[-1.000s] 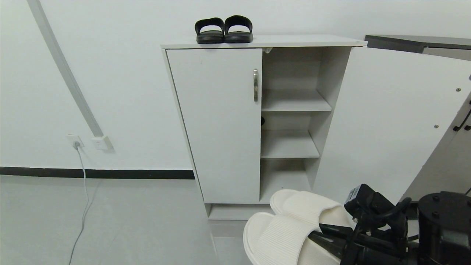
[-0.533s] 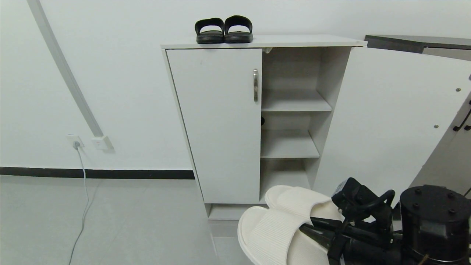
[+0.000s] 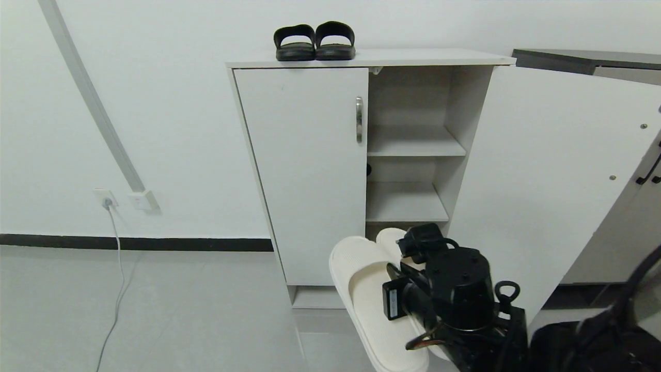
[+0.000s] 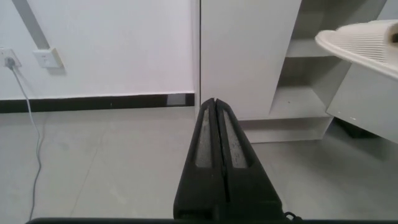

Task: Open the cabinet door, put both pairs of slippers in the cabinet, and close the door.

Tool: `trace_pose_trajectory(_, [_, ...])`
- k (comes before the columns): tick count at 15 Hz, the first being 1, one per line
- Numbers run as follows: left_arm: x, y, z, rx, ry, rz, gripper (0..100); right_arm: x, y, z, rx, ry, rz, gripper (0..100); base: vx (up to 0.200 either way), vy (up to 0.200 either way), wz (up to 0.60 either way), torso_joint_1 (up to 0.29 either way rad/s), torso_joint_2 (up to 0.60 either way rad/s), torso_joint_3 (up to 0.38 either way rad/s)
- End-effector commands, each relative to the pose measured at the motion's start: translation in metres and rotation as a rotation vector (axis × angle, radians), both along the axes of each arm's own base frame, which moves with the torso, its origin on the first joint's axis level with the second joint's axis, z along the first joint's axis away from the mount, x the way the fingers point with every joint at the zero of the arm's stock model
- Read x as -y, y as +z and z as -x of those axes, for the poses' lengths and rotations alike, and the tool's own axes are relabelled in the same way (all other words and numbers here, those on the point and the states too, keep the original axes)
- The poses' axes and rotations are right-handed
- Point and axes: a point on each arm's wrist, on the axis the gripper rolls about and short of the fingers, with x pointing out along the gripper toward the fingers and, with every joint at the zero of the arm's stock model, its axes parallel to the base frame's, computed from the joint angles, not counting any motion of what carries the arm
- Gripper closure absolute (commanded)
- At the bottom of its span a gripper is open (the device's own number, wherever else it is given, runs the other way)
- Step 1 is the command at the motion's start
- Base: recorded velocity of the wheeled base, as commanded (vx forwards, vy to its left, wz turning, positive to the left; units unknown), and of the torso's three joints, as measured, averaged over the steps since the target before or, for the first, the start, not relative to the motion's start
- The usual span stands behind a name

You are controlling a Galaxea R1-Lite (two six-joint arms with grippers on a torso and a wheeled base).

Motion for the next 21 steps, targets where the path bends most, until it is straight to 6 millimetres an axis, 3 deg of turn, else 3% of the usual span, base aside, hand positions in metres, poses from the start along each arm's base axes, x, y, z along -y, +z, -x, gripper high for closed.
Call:
trace_pose_trajectory(1, [0.000,0.000,0.000,-0.003,0.000,-0.001,100,-0.019,-0.024,-0.022,-0.008,-0.086,0.031,100,0.000,0.000,0.00,0.000,0.00,0.000])
trace_pose_trajectory(3, [0.000,0.000,0.000,-0.003,0.000,-0.001,100,-0.021,-0.030,-0.035,0.019,-0.221,0.054,100,0.000,0.000,0.00,0.000,0.00,0.000])
trace_pose_trajectory(6, [0.000,0.000,0.000,-0.003,0.000,-0.001,100,-0.017,-0.034,-0.041,0.018,-0.272,0.047,100,0.000,-0.067,0.00,0.001,0.00,0.001])
trace_pose_trajectory(11, [0.000,0.000,0.000,-0.003,0.001,0.001,100,-0.013,-0.040,-0.048,0.010,-0.297,0.061,100,0.000,-0.200,0.00,0.007,0.00,-0.001])
trace_pose_trajectory(21, [0.000,0.000,0.000,-0.003,0.003,-0.001,100,-0.024,-0.062,-0.073,0.006,-0.316,0.077,100,0.000,0.000,0.00,0.000,0.00,0.000])
